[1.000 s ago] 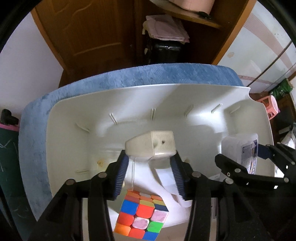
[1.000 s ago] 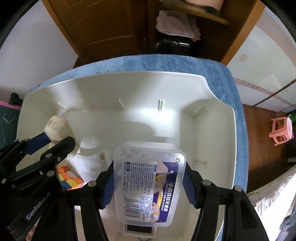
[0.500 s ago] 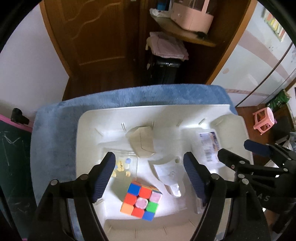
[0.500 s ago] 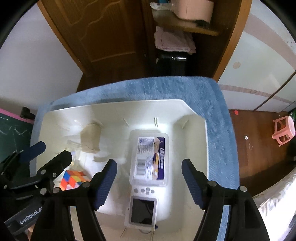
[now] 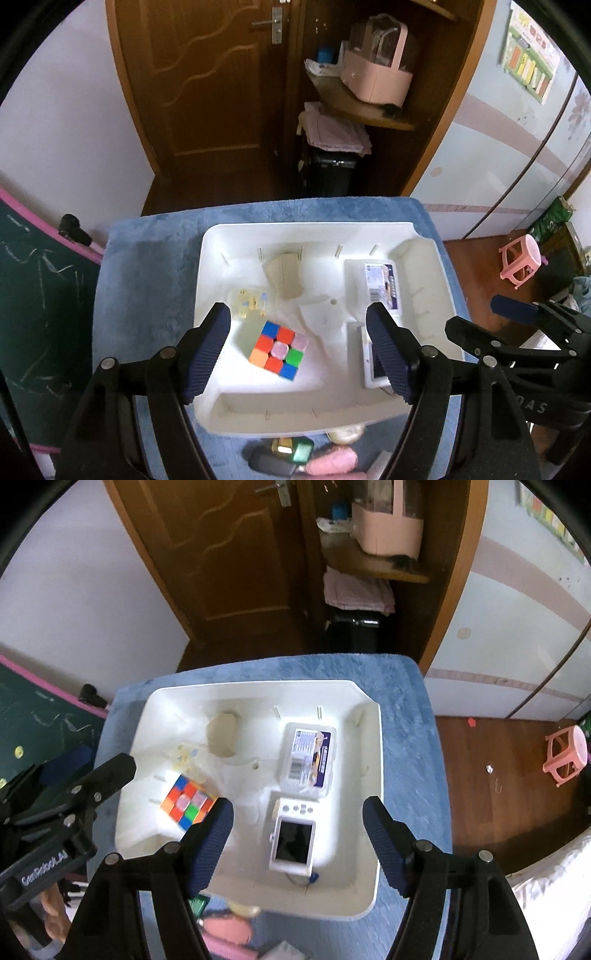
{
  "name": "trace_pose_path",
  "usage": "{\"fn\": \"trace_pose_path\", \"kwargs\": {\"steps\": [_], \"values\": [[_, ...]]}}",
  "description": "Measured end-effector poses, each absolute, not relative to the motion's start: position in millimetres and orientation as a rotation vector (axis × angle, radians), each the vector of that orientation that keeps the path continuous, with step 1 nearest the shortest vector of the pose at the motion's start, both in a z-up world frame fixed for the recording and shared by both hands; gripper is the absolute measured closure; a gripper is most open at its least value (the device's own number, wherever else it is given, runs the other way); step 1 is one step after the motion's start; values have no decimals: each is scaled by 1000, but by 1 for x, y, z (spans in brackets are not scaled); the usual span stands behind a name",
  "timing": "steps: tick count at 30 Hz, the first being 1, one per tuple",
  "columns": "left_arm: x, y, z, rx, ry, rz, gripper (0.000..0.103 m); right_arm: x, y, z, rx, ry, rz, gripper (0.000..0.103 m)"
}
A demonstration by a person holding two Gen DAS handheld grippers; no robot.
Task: Organize rigid objects
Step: 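Grasp the green-and-gold jar with the left tool while the right tool grasps the white square pad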
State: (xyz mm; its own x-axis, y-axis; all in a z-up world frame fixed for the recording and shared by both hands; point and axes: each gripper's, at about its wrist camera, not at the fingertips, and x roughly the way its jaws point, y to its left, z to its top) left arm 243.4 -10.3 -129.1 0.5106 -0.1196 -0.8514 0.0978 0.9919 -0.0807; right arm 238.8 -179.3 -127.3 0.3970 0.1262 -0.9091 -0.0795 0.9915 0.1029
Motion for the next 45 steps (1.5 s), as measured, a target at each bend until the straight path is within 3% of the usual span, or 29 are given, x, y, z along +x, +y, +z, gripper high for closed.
{"fn": "trace_pose_path", "kwargs": {"steps": [8, 16, 31, 45], "values": [[194, -13, -108, -15, 973, -124, 24, 181, -183, -102, 25, 1108, 185, 30], [150, -15, -113, 30, 947, -117, 24, 124, -181, -113, -50, 1098, 251, 30], [101, -5, -184, 50, 1054, -133, 24, 54, -171, -196, -235, 1143, 444, 30], [109, 2, -259, 57, 1204, -197, 24, 49, -155, -248, -363, 1169, 566, 30]]}}
